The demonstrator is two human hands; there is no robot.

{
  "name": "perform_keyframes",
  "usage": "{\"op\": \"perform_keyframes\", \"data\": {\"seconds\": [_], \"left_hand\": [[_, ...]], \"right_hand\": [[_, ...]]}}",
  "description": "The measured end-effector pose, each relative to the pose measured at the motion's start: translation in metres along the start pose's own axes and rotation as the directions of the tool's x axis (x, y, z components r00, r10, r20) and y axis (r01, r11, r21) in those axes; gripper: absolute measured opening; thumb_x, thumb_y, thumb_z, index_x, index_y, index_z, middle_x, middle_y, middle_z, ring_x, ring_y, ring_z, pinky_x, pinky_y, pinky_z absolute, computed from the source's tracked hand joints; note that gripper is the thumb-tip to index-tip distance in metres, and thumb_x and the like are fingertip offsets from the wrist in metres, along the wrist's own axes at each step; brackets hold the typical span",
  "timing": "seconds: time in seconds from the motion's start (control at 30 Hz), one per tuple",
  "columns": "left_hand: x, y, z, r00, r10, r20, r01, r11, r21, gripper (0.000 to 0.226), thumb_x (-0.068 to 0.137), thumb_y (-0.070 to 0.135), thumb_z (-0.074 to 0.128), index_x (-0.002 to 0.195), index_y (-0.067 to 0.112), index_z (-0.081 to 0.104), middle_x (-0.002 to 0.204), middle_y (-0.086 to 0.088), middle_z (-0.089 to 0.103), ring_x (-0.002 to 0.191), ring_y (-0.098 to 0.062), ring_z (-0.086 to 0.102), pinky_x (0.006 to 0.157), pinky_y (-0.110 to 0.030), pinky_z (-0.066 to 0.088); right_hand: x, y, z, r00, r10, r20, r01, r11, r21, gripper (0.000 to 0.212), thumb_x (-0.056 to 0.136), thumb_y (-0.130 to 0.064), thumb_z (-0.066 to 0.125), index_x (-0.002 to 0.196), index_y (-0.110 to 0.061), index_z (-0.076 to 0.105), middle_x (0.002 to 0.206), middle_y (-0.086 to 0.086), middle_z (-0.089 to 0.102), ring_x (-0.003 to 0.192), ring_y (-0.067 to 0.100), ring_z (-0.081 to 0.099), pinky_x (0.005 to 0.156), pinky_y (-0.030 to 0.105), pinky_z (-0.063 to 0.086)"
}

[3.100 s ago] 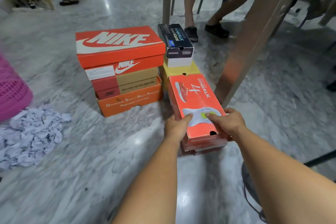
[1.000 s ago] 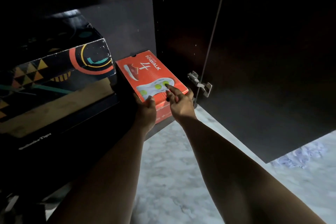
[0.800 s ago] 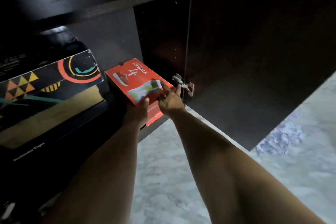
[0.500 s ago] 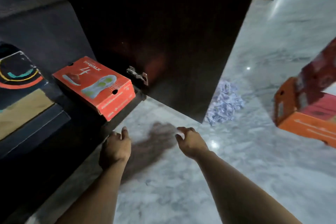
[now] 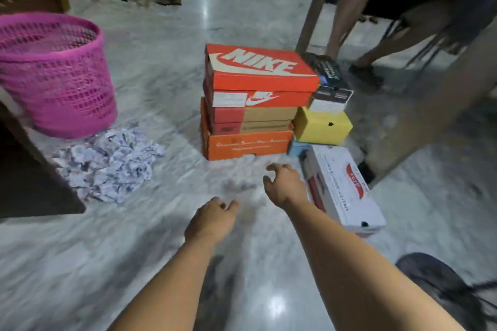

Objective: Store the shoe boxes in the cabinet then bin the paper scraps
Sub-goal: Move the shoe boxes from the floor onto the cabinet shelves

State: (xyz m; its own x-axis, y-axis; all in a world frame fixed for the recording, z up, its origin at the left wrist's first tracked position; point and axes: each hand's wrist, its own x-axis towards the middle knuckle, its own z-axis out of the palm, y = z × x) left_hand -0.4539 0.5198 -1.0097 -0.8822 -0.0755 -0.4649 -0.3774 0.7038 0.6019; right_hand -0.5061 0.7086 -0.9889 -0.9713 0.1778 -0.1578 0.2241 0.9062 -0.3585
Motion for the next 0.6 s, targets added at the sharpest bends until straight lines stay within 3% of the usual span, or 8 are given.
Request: {"op": "perform_keyframes", "data": {"seconds": [0.07,0.17,0.23,0.3,0.37,0.43,0.53,0.6], "left_hand": [[0.002,0.04,0.033,0.995,0.078,0.064,-0.078,0.997,0.009,0.056,0.087,0.075,0.038,0.103,0.027,0.062,0.112,0.0,0.07,0.104,-0.027,0.063,0.091,-0.037,0.053],[0.0,0.084,0.073,0.976,0.143,0.163,-0.154,0.986,0.058,0.058,0.091,0.073,0.038,0.119,0.027,0.06,0.124,0.001,0.065,0.113,-0.026,0.06,0.095,-0.036,0.05],[0.0,0.105,0.092,0.964,0.154,0.216,-0.176,0.98,0.088,0.063,0.093,0.071,0.037,0.133,0.025,0.055,0.136,0.001,0.059,0.123,-0.025,0.056,0.096,-0.034,0.046],[0.006,0.121,0.106,0.958,0.154,0.243,-0.18,0.98,0.087,0.064,0.095,0.068,0.038,0.139,0.024,0.051,0.142,0.002,0.055,0.127,-0.024,0.053,0.099,-0.034,0.045],[0.013,0.132,0.115,0.952,0.16,0.26,-0.187,0.979,0.083,0.062,0.095,0.066,0.039,0.14,0.024,0.05,0.146,0.003,0.053,0.13,-0.024,0.052,0.103,-0.035,0.044],[0.017,0.137,0.122,0.947,0.164,0.277,-0.188,0.98,0.065,0.063,0.096,0.064,0.041,0.143,0.023,0.047,0.149,0.002,0.05,0.132,-0.024,0.051,0.106,-0.036,0.043],[0.025,0.132,0.128,0.947,0.155,0.28,-0.159,0.987,-0.01,0.068,0.095,0.061,0.046,0.149,0.021,0.042,0.153,0.0,0.047,0.137,-0.024,0.048,0.11,-0.035,0.041],[0.027,0.122,0.13,0.951,0.128,0.28,-0.108,0.99,-0.088,0.073,0.093,0.061,0.05,0.152,0.02,0.037,0.154,-0.001,0.046,0.136,-0.025,0.049,0.111,-0.037,0.043]], "right_hand": [[0.01,0.052,-0.026,0.985,0.155,-0.071,-0.153,0.988,0.036,0.044,0.094,-0.043,0.051,0.135,-0.028,0.058,0.14,0.011,0.054,0.127,0.036,0.053,0.103,0.048,0.046],[0.023,0.125,-0.056,0.92,0.388,-0.053,-0.383,0.92,0.085,0.056,0.091,-0.052,0.054,0.141,-0.027,0.05,0.143,0.014,0.049,0.131,0.04,0.049,0.107,0.055,0.041],[0.033,0.182,-0.062,0.848,0.53,-0.009,-0.525,0.842,0.122,0.08,0.083,-0.061,0.063,0.148,-0.023,0.036,0.147,0.015,0.045,0.134,0.041,0.045,0.109,0.056,0.039],[0.038,0.231,-0.057,0.789,0.613,0.038,-0.613,0.785,0.089,0.122,0.057,-0.081,0.072,0.151,-0.021,0.022,0.147,0.014,0.045,0.136,0.04,0.043,0.107,0.058,0.039],[0.032,0.251,-0.047,0.752,0.647,0.125,-0.658,0.747,0.093,0.143,0.039,-0.083,0.081,0.15,-0.018,0.018,0.146,0.011,0.047,0.136,0.037,0.044,0.108,0.054,0.04],[0.03,0.265,-0.029,0.752,0.622,0.217,-0.656,0.739,0.156,0.134,0.042,-0.075,0.089,0.146,-0.015,0.03,0.144,0.01,0.048,0.136,0.033,0.045,0.108,0.043,0.042],[0.018,0.252,-0.025,0.795,0.532,0.291,-0.588,0.793,0.16,0.128,0.028,-0.079,0.091,0.132,-0.021,0.045,0.131,-0.002,0.06,0.123,0.022,0.056,0.104,0.036,0.048],[0.007,0.23,-0.036,0.769,0.491,0.409,-0.595,0.784,0.177,0.106,0.049,-0.053,0.1,0.126,-0.015,0.038,0.123,-0.003,0.054,0.121,0.022,0.054,0.094,0.036,0.047]]}}
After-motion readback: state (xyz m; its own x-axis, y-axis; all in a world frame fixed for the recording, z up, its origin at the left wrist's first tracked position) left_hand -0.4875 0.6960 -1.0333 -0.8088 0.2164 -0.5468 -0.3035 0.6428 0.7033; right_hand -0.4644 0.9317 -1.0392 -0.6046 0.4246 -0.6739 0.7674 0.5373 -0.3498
